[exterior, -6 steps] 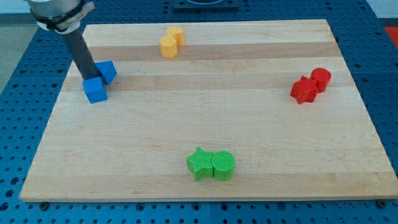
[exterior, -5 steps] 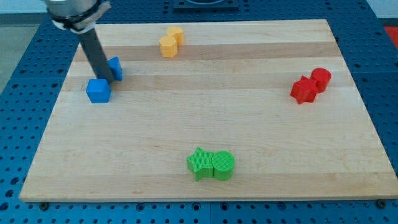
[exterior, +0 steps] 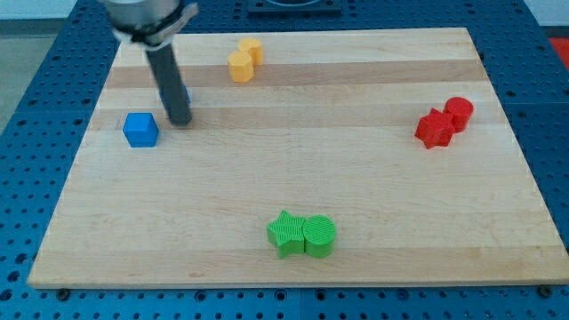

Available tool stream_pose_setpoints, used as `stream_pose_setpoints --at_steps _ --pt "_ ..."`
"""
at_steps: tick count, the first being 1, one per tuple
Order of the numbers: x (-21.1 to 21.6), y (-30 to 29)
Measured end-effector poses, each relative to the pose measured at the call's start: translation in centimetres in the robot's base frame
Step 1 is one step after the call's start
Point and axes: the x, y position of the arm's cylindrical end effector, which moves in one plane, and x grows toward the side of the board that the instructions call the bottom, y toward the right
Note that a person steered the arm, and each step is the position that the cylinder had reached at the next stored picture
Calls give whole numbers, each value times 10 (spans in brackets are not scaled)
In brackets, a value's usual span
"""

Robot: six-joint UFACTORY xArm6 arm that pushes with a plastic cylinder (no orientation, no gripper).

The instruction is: Move blue cube and blue triangle slightly up

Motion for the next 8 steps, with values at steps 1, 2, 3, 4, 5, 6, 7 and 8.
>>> stream_pose_setpoints --at_steps 1,2,3,4,5,6,7,8 --pt "60 -9" --pt "83 2" --pt "110 -29" --pt "70 -49" --pt "65 -49" --pt "17 -47" --pt "-10 -47" --pt "-38 -43"
